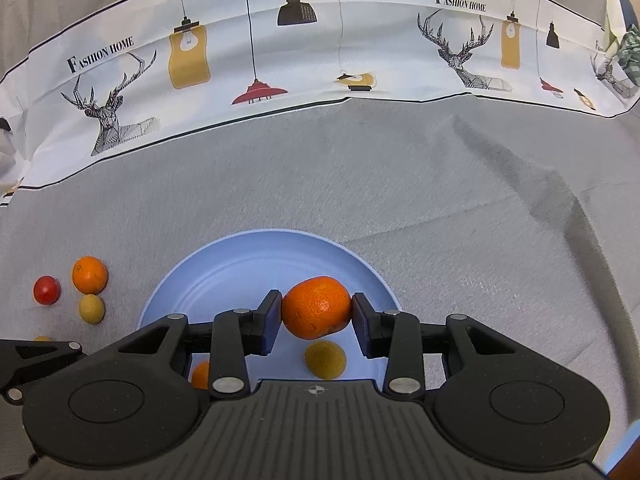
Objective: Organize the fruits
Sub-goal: 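Open the left tool over the plate while the right tool releases the tangerine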
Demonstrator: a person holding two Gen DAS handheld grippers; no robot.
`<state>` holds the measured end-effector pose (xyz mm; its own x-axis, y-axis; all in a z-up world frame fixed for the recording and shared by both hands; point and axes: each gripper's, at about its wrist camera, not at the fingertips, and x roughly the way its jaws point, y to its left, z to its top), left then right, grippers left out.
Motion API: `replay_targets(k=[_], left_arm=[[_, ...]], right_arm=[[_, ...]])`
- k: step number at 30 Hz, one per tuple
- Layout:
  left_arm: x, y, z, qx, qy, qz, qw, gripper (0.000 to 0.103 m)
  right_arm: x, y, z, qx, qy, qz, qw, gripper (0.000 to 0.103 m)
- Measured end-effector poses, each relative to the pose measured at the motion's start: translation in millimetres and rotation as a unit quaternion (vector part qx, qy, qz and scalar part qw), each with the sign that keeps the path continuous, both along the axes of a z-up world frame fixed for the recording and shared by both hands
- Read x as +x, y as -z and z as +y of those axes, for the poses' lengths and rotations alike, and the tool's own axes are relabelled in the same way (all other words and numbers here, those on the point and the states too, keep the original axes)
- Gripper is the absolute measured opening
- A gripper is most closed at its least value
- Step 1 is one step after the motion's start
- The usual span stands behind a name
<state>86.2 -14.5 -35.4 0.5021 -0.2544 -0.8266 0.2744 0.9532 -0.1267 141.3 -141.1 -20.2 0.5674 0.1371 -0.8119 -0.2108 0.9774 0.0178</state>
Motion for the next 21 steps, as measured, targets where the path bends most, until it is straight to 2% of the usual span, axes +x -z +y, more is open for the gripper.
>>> replay_targets(k=[2, 8, 14, 16, 21], left_arm=[[0.0, -3.1, 3.4, -0.007, -0.004, -0.003, 1.0000, 0.040], [-1.2, -7.3, 10.8, -0.003, -0.014, -0.004, 0.9999, 0.040], [-1.3, -13.0, 25.9, -0.007, -0.037, -0.013, 0.9992, 0.039], [-0.7, -17.0, 33.1, -0.012, -0.050, -0.018, 0.9985, 0.030], [0.0, -27.0, 59.0, -0.016, -0.094, -0.026, 0.9951, 0.025]], right_arm=[[0.2, -1.5, -0.5, 0.000, 0.003, -0.005, 1.000, 0.048], [-0.5, -2.5, -1.2, -0.003, 0.014, -0.011, 1.000, 0.053], [-2.9, -7.1, 2.2, 0.004, 0.017, -0.024, 1.000, 0.053], [-4.4, -9.4, 5.2, 0.006, 0.014, -0.031, 0.999, 0.053], [-7.8, -15.4, 16.0, 0.015, 0.007, -0.044, 0.999, 0.049]])
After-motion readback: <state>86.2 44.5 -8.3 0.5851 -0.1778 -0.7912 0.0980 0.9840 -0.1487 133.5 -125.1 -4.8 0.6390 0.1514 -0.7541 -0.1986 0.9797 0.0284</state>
